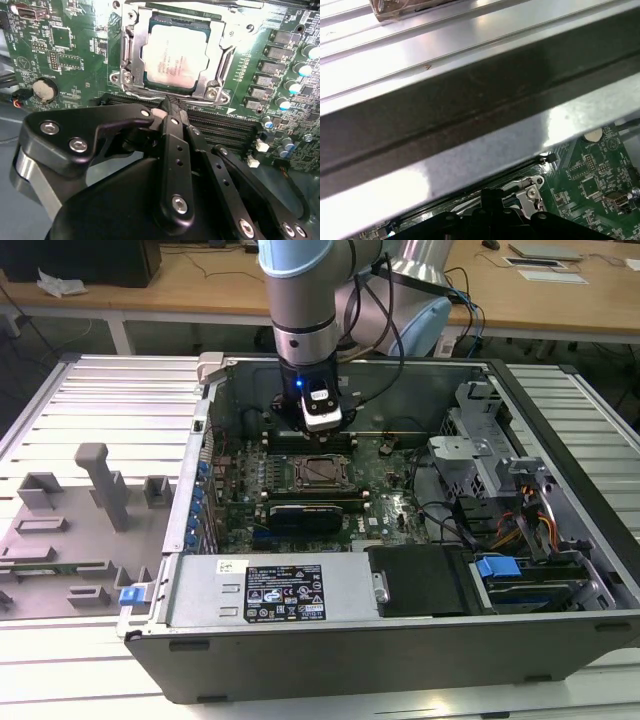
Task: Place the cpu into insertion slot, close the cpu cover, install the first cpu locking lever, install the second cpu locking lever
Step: 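Install the first cpu locking lever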
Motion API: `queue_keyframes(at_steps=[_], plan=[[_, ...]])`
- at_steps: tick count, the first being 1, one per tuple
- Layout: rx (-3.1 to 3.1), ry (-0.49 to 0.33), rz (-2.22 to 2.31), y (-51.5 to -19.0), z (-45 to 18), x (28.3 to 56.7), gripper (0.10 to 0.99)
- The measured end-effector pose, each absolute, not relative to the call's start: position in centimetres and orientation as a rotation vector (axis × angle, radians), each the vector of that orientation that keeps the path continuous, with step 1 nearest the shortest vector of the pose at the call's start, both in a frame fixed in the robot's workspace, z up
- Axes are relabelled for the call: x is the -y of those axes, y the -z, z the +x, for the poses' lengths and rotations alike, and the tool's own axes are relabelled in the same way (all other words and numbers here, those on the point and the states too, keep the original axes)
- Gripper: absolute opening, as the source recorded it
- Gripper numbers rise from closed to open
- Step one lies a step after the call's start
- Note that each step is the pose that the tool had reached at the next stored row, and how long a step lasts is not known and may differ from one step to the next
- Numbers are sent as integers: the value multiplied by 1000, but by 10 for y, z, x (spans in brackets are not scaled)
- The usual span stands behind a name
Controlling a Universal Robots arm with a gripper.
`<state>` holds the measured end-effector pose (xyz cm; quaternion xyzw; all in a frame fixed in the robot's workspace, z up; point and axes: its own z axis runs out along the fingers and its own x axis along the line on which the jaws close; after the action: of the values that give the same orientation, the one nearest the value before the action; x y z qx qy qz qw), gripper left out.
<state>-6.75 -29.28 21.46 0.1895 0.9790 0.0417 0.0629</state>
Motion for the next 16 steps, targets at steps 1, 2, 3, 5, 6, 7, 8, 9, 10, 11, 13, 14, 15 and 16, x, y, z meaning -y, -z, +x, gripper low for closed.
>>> queue_keyframes(at_steps=[1,2,3,5,6,7,8,9,10,11,13,14,15,16], plan=[[-2959,-110,572,-215,-68,293,106],[-2960,-89,570,-215,-68,293,106],[-2961,-74,570,-215,-68,293,106],[-2962,-50,568,-215,-68,294,106],[-2962,-43,567,-215,-68,296,106],[-2963,-39,566,-215,-68,297,106],[-2963,-36,565,-215,-68,301,106],[-2963,-35,564,-215,-68,303,106],[-2964,-34,563,-215,-68,305,106],[-2964,-33,562,-215,-68,308,106],[-2967,-30,559,-215,-68,313,106],[-2968,-28,555,-215,-68,314,106],[-2971,-26,545,-215,-68,315,106],[-2974,-24,534,-215,-68,315,106]])
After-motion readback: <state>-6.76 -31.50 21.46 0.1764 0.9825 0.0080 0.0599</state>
